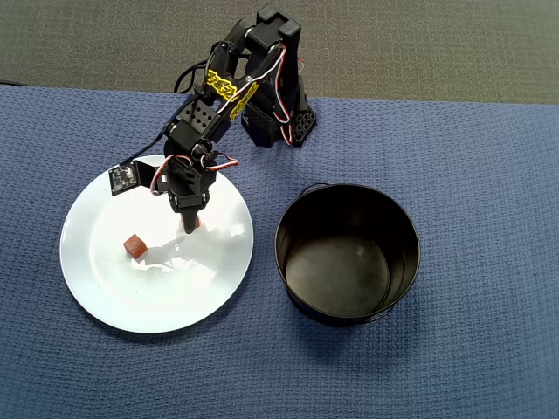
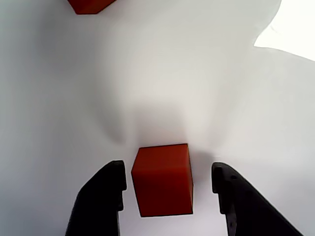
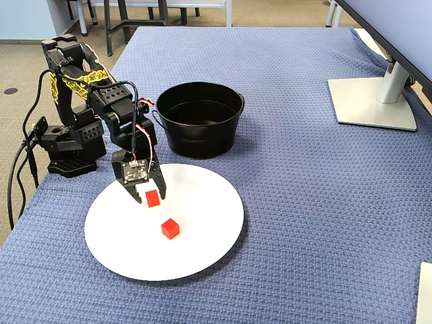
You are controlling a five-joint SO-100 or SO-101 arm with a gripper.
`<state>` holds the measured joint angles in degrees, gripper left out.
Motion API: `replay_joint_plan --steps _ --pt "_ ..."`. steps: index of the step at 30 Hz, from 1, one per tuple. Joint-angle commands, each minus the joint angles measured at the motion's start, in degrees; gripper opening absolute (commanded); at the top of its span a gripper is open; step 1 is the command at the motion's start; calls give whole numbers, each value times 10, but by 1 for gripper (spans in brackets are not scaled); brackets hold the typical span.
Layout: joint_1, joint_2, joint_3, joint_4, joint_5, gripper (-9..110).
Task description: Pick up the red cubes from the white plate and place them in the black recipient
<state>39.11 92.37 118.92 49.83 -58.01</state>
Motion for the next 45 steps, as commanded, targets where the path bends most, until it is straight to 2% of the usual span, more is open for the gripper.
replay_joint_plan --steps 1,16,18,23,28,36,45 --pt "2 2 -22 -18 -8 11" --pt "-5 8 7 -30 -44 6" --pt "-5 11 9 -37 -34 0" --pt "-5 48 10 -36 1 0" --pt "-27 139 -49 63 69 0" --pt "-167 290 -191 221 245 0" --pt "-432 240 -250 240 425 0"
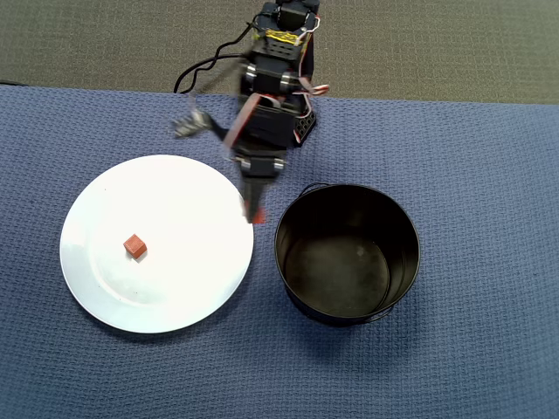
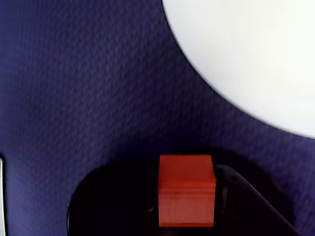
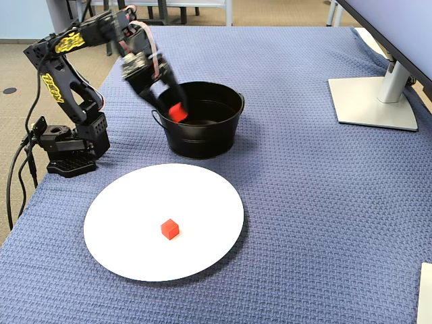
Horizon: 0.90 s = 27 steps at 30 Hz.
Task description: Pick up the red cubes from the white plate and place them in the black recipient
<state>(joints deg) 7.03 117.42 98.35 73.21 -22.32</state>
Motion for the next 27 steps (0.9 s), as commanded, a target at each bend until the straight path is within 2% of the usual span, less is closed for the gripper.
replay_joint_plan --steps 1,2,4,5,7,13,15,18,23,27 --pt "-146 -19 -43 8 74 0" --pt "-180 -28 -40 12 69 3" --pt "-235 -41 -33 23 52 27" --pt "-240 -44 -35 28 45 35" --pt "-207 -42 -41 35 18 37" --pt "27 -40 -9 -3 -159 29" --pt "123 -46 18 -72 -175 23" --pt "229 -84 37 -131 -178 21" --pt "314 -219 13 -166 -147 15" --pt "309 -278 -18 -137 -205 17"
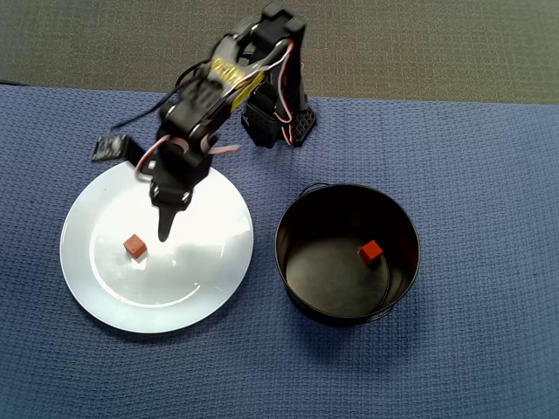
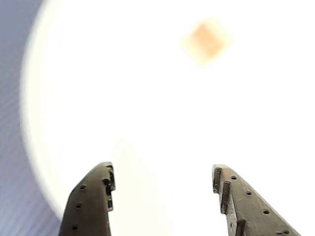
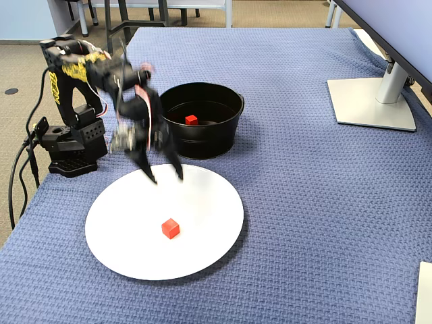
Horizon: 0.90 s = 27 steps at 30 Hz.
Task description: Pick up the red cubes from the white plate and place them in the black recipient
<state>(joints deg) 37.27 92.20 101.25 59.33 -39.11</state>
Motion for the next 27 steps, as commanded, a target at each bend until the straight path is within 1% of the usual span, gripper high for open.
replay_joint_plan --steps 1,3,7,11,15,17,27 --pt "5 -26 -47 2 -62 17" --pt "4 -34 -31 -20 -128 19" --pt "9 -50 13 -92 -311 19" --pt "19 -58 15 -119 -439 18" --pt "25 -72 -13 -97 -499 18" --pt "30 -73 -4 -105 -523 18" --pt "65 -88 -1 -127 -584 17"
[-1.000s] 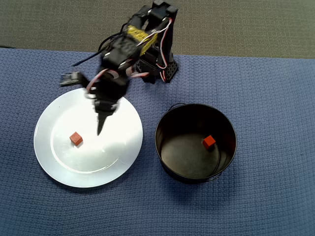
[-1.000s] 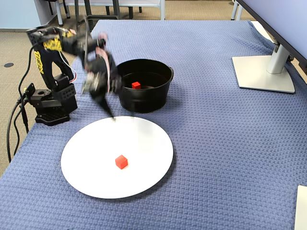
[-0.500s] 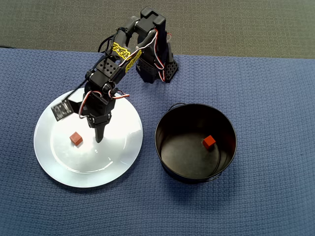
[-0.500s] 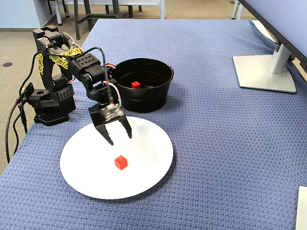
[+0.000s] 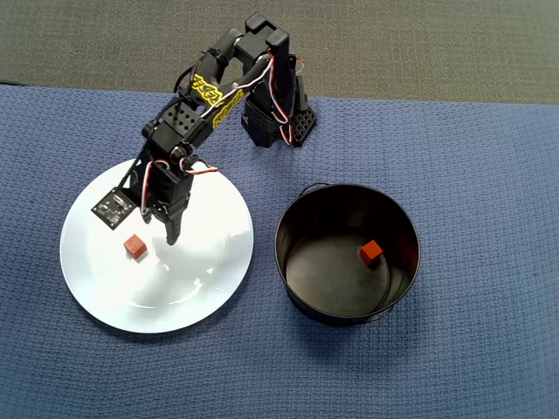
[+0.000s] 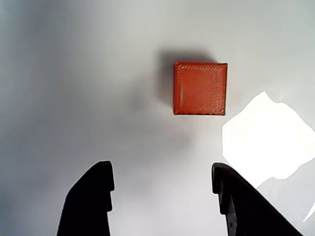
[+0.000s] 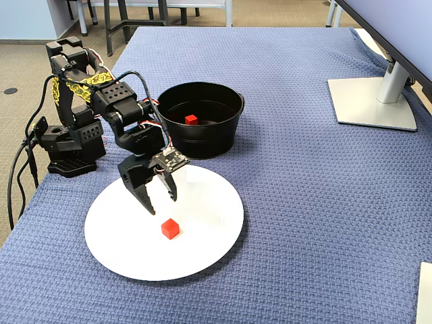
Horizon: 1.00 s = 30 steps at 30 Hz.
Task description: Pick up the red cubes from the white plate and place them in the black recipient
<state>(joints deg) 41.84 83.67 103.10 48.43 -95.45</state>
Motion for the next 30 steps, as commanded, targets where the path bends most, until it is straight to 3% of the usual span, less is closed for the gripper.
replay_joint_plan --steps 1,30 --pt "25 -11 -25 -18 -24 17" --pt "36 -137 -155 -44 -34 17"
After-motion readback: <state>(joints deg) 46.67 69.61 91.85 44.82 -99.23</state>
